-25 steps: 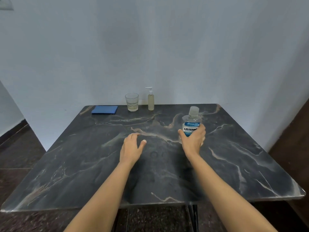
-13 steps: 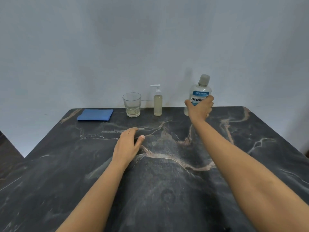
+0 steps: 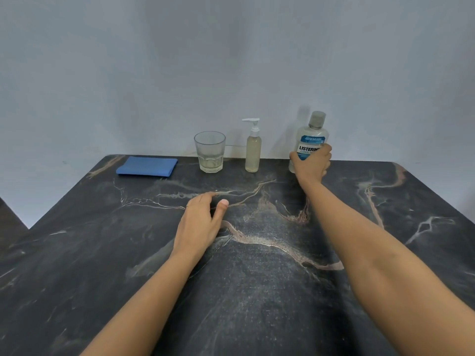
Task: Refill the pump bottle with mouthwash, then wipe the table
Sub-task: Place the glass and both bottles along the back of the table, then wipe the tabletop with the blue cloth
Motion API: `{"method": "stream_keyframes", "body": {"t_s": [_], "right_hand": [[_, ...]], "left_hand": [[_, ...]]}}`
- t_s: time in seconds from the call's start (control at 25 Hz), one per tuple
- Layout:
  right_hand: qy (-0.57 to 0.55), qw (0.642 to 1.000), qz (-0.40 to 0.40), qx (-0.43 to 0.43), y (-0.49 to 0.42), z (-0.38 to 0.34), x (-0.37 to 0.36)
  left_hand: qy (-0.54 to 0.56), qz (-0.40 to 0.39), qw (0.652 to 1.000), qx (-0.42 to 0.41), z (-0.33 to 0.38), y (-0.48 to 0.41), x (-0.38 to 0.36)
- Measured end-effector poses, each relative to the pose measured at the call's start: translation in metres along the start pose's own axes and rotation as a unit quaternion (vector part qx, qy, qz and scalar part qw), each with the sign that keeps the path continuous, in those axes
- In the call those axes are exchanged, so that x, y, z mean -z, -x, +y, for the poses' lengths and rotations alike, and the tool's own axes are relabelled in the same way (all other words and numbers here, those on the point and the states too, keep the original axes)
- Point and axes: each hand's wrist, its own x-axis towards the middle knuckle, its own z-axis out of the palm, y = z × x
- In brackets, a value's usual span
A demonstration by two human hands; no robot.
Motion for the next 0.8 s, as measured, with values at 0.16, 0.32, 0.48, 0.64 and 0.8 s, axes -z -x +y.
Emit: {"method": "stream_keyframes", "body": {"t_s": [0.16,0.32,0.48,0.64,0.8], "right_hand": [[0.081,0.996,-0.017,-0.027,0.01,-0.009,0.011],[0.101,0.989,0.05,0.096,0.059,-0.032,0.019],[0.093,0.91,-0.142,0.378,0.132,-0.072,-0.012],[0.115,0.838,-0.322,0.426,0.178,-0.114,-0.086],[0.266,0.778,-0.321,0.47,0.186,-0.137,-0.141]], "left_hand": [[0.052,0.014,0.998,0.021,0.007,0.005,0.017],[-0.016,0.03,0.998,0.053,-0.035,0.016,0.067],[-0.102,0.032,0.99,0.089,-0.099,0.049,0.125],[-0.087,0.051,0.986,0.13,-0.118,0.061,0.142],[-0.048,0.061,0.991,0.106,-0.117,0.061,0.137]]}}
